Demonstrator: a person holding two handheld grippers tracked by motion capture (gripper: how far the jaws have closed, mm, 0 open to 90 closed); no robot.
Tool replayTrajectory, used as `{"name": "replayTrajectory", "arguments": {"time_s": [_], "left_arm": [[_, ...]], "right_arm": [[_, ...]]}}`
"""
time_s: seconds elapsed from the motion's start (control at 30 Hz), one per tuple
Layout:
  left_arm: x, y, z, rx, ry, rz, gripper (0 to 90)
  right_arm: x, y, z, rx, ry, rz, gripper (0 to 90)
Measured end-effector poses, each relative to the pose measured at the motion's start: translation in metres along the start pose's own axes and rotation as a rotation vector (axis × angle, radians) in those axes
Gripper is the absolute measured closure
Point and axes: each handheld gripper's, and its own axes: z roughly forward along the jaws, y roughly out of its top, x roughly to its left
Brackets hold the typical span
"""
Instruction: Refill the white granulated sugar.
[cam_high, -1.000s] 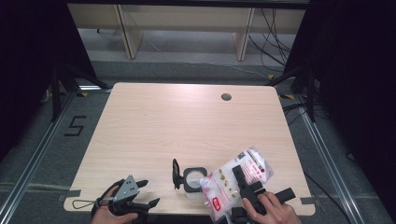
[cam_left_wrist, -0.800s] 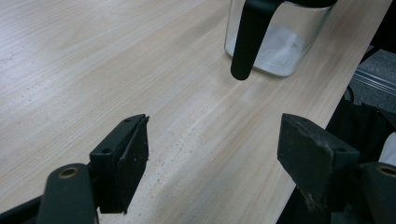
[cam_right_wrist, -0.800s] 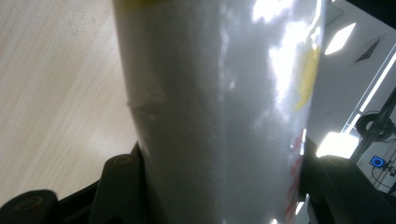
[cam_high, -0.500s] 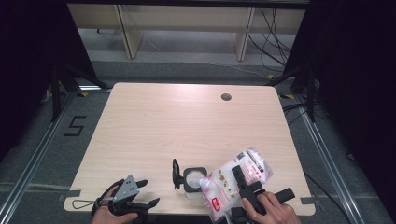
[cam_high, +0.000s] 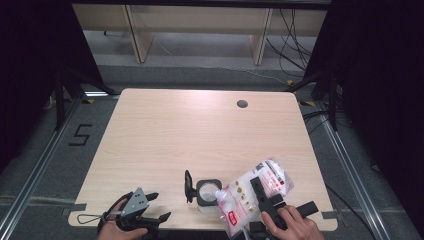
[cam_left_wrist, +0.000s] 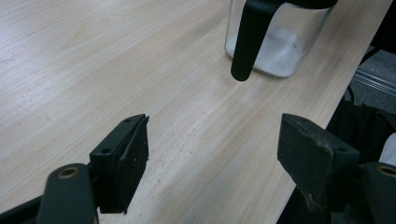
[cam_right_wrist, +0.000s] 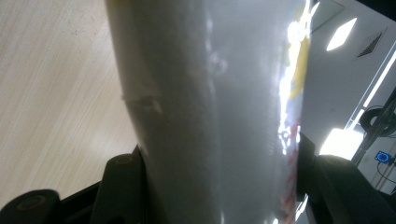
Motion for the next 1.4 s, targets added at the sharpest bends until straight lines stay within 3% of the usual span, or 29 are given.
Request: {"name": "replayTrajectory", "arguments": {"time_s": [0.03, 0.1, 0.23, 0.3, 0.33, 0.4, 0.43, 0.47, 0.5, 0.63, 0.67, 0.83, 0.87, 1.17, 1.2, 1.23, 1.27, 1.37, 1.4], "left_arm": [[0.0009, 0.0004, -0.0002, 0.001, -0.001, 0.016, 24.4], [-0.0005, 0.0000, 0.0000, 0.000, 0.000, -0.007, 24.4], [-0.0004, 0.0000, -0.0001, 0.001, 0.000, -0.006, 24.4], [0.0016, 0.0006, -0.0002, 0.001, -0.001, 0.027, 24.4], [0.0015, 0.0005, -0.0004, 0.003, -0.002, 0.026, 24.4], [-0.0003, 0.0000, -0.0001, 0.001, 0.000, -0.005, 24.4], [0.0014, 0.0007, -0.0003, 0.002, -0.001, 0.022, 24.4], [0.0015, 0.0006, -0.0004, 0.002, -0.001, 0.023, 24.4], [0.0014, 0.0006, -0.0003, 0.002, -0.001, 0.021, 24.4], [0.0012, 0.0004, -0.0003, 0.004, -0.002, 0.012, 24.4], [0.0004, 0.0002, -0.0005, 0.007, -0.002, -0.005, 24.4], [0.0006, 0.0002, -0.0011, 0.008, 0.001, -0.007, 24.4], [0.0007, 0.0002, -0.0011, 0.006, 0.001, -0.002, 24.4], [0.0006, 0.0004, -0.0013, 0.005, 0.001, 0.000, 24.4], [0.0003, 0.0004, -0.0012, 0.002, -0.002, -0.003, 24.4], [0.0008, 0.0004, -0.0014, 0.005, 0.001, 0.001, 24.4], [0.0002, 0.0003, -0.0014, 0.003, -0.002, -0.007, 24.4], [0.0009, 0.0004, -0.0013, 0.006, 0.001, 0.003, 24.4], [0.0008, 0.0004, -0.0012, 0.006, 0.001, 0.002, 24.5]], "right_arm": [[-0.0002, 0.0001, 0.0000, -0.002, 0.001, 0.001, 49.7], [-0.0020, -0.0008, 0.0009, -0.014, -0.005, -0.026, 50.0], [-0.0011, -0.0012, 0.0003, -0.004, 0.002, 0.005, 50.5], [0.0003, -0.0008, -0.0001, 0.000, -0.003, 0.014, 51.0], [-0.0014, -0.0016, 0.0011, -0.015, -0.008, -0.018, 51.1], [0.0004, -0.0017, 0.0014, -0.021, -0.004, -0.003, 51.4], [0.0012, -0.0012, 0.0015, -0.019, 0.001, 0.009, 51.6], [0.0033, -0.0003, 0.0004, -0.006, 0.005, 0.037, 51.7], [0.0008, -0.0016, 0.0015, -0.023, -0.001, -0.001, 51.7], [0.0007, -0.0015, 0.0012, -0.030, -0.001, 0.005, 51.9], [0.0016, -0.0012, 0.0009, -0.035, 0.000, 0.023, 51.9], [0.0009, -0.0015, -0.0024, -0.046, 0.002, 0.052, 52.2], [0.0014, -0.0009, -0.0037, -0.028, 0.006, 0.077, 52.2], [-0.0009, -0.0026, -0.0043, -0.039, -0.002, 0.057, 52.2], [0.0029, -0.0035, -0.0042, -0.044, -0.027, 0.088, 52.2], [0.0010, -0.0037, -0.0055, -0.027, 0.007, 0.078, 52.2], [0.0000, -0.0048, -0.0049, -0.040, 0.001, 0.067, 52.2], [0.0020, -0.0083, -0.0068, -0.013, 0.006, 0.088, 52.3], [0.0008, -0.0090, -0.0061, -0.028, 0.002, 0.071, 52.2]]}}
